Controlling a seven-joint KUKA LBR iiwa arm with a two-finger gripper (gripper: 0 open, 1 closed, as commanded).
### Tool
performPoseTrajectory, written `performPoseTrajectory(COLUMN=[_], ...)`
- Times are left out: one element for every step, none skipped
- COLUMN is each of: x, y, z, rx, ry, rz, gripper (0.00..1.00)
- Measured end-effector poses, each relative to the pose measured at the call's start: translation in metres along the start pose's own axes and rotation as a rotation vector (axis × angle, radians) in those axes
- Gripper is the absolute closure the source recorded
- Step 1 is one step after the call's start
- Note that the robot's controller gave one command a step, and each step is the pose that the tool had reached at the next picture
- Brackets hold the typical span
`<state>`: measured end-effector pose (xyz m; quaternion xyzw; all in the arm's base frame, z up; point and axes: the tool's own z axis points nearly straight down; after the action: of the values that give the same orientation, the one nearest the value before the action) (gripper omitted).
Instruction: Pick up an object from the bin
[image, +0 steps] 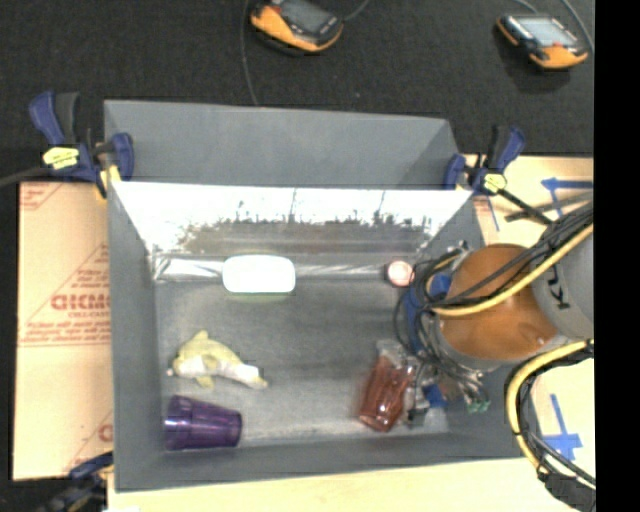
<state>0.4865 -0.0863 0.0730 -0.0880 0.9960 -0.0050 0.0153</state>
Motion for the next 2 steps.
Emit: performPoseTrajectory(x=[0.000,-0.009], y=[0.006,0.016], z=[-0.001,0.000], rx=[0.005,0.007], ry=[-0.012,-0.011], rz=[-0.268,-0.448], gripper=[1.00,1.00])
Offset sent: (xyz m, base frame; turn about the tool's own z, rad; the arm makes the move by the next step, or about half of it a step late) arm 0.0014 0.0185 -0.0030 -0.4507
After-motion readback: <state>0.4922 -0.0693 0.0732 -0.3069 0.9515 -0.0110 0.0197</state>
